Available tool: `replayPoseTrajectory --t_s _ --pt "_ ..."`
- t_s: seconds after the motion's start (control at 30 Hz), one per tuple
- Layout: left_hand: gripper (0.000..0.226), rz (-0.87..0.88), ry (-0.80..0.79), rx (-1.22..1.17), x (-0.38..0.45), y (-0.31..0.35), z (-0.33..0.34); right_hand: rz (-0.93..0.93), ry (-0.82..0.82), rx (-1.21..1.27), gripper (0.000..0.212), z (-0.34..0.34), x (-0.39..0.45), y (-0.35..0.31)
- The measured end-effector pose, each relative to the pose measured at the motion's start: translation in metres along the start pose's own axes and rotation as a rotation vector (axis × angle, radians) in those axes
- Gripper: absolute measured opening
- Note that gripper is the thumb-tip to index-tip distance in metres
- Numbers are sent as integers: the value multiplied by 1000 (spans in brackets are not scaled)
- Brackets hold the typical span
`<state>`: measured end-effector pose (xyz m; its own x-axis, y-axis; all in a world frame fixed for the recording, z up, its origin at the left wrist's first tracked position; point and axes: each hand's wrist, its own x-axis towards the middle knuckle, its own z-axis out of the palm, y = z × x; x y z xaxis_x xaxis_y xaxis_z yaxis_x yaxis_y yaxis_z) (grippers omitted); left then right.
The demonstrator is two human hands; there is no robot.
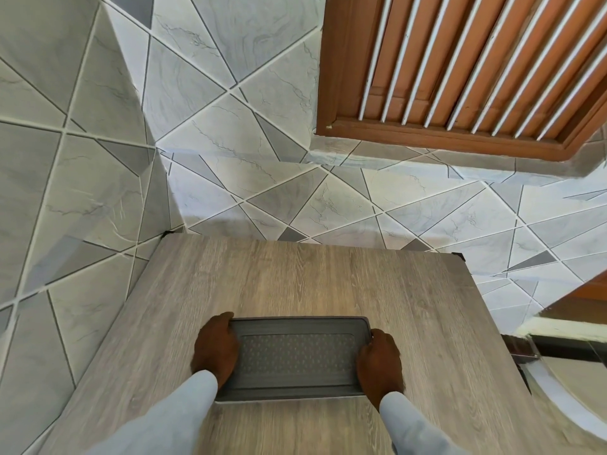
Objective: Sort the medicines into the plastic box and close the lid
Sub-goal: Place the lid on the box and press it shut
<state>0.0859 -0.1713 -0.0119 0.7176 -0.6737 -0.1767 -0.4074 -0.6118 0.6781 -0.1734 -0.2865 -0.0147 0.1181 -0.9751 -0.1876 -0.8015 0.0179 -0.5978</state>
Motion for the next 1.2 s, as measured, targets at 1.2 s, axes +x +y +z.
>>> replayPoseTrajectory --t_s 1.2 --pt "64 688 -238 642 -50 73 105 -405 -44 -496 67 16 13 3"
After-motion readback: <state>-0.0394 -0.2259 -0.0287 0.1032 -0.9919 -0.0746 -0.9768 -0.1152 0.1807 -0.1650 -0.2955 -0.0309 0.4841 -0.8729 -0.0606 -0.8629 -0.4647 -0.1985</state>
